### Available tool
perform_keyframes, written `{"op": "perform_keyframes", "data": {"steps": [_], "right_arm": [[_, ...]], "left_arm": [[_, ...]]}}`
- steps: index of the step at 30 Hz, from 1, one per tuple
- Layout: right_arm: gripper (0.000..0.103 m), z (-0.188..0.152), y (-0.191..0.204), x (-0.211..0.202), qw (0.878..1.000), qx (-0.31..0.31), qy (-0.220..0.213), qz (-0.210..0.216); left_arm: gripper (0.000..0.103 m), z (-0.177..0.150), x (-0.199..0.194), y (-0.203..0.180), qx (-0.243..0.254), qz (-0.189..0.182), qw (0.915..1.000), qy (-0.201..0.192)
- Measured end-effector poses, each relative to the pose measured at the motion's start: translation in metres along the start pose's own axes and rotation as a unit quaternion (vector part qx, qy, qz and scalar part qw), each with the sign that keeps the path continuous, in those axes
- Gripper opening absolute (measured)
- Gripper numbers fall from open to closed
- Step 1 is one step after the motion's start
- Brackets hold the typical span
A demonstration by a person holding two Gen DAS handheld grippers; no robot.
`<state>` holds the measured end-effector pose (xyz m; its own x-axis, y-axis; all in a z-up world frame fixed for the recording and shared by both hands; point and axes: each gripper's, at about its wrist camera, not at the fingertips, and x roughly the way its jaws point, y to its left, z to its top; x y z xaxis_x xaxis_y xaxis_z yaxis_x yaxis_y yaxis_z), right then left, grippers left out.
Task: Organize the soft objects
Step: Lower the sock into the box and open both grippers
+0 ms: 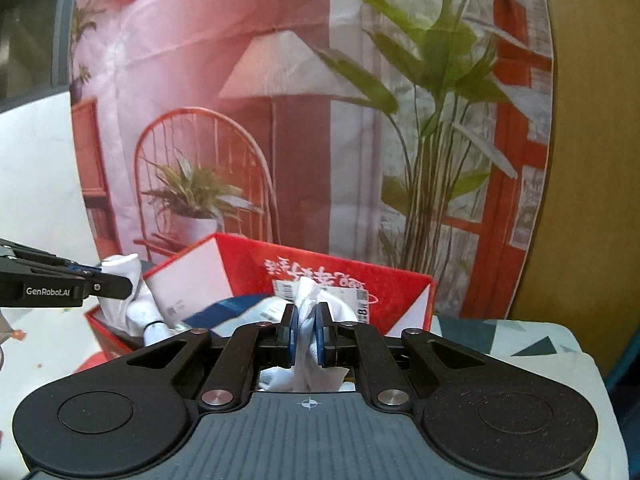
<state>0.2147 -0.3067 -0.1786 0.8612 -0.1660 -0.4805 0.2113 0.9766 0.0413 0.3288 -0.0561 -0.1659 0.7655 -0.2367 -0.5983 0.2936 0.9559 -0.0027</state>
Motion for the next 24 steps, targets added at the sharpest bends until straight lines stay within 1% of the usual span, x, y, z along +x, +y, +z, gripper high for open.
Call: {"op": "perform_keyframes", "data": {"steps": [4,8,10,12,15,18,20,22,24], "right_arm": [[0.008,0.004,-0.005,0.006,1.000,0.004,-0.004,0.001],[0.007,-0.001,-0.003,0.015,1.000,-0.008,0.014,0.006],[0.007,-0.006,-0.003,0.018,1.000,-0.005,0.025,0.010],[0.007,-0.011,-0.004,0.021,0.999,0.004,0.042,0.021],[0.007,-0.015,0.000,0.025,0.997,0.006,0.064,0.036],[0.007,-0.015,0.004,0.032,0.996,0.011,0.082,0.039],[0.007,-0.017,0.004,0.035,0.995,0.022,0.090,0.040],[0.007,-0.018,0.005,0.036,0.995,0.023,0.093,0.038],[0.008,-0.018,0.006,0.033,0.995,0.019,0.091,0.033]], "left_arm": [[0.008,0.005,0.008,0.007,-0.008,0.008,0.9999,-0.004],[0.008,-0.001,0.016,0.005,0.002,0.006,0.9999,0.010],[0.008,-0.005,0.018,0.005,0.005,-0.001,0.9998,0.019],[0.008,-0.007,0.020,0.002,0.009,-0.021,0.9993,0.030],[0.008,-0.009,0.025,-0.004,0.018,-0.039,0.9980,0.046],[0.008,-0.011,0.033,-0.006,0.013,-0.041,0.9969,0.065],[0.008,-0.012,0.037,-0.006,0.010,-0.039,0.9967,0.071],[0.008,-0.013,0.037,-0.003,0.007,-0.038,0.9966,0.073],[0.010,-0.012,0.032,0.000,0.005,-0.045,0.9969,0.065]]}}
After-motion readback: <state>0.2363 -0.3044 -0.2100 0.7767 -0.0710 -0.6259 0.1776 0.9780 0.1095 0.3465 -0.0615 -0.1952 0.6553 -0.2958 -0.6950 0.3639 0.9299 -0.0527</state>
